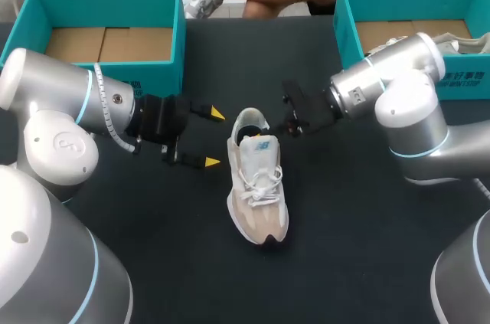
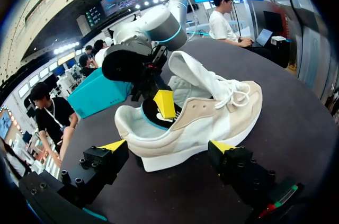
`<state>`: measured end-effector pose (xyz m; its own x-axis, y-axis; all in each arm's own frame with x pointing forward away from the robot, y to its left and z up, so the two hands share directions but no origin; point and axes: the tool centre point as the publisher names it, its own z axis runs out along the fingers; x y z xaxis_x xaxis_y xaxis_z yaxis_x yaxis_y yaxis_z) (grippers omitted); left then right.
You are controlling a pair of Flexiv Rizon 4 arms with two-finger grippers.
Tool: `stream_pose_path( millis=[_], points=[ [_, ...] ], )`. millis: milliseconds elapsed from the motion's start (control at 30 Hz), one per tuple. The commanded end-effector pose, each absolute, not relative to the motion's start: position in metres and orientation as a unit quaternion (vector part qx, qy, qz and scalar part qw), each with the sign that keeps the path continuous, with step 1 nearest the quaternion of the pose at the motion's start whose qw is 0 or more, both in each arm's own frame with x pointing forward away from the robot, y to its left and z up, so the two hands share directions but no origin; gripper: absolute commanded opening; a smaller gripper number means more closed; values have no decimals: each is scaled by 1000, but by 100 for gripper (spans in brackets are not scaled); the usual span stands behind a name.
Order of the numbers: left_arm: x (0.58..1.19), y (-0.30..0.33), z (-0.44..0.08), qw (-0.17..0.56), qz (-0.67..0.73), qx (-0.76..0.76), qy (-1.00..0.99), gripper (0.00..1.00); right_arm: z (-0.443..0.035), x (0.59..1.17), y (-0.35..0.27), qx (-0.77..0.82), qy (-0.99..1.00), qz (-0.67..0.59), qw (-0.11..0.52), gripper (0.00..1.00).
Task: Take the shoe out of the shoebox, open the shoe tongue, remove and reinsert the insole, then place the shoe into the shoebox
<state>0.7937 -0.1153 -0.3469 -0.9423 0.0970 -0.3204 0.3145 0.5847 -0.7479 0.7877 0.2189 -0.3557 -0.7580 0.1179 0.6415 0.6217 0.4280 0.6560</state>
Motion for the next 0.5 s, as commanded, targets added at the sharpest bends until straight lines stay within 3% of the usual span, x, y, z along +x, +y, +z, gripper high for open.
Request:
stream_pose_path(
  millis=[33,67,167,500],
  points=[
    [793,-117,-347,124,-438,116,883,100,-353,788,221,-229,-806,-484,253,15],
    [793,-117,-347,124,-438,116,883,100,-352,788,222,-228,-806,-485,251,23],
    [793,-117,-347,124,-438,116,883,100,-346,789,223,-223,-807,-490,243,30],
    [793,-117,-347,124,-438,116,883,100,-324,792,228,-203,-811,-504,215,36]
  ],
)
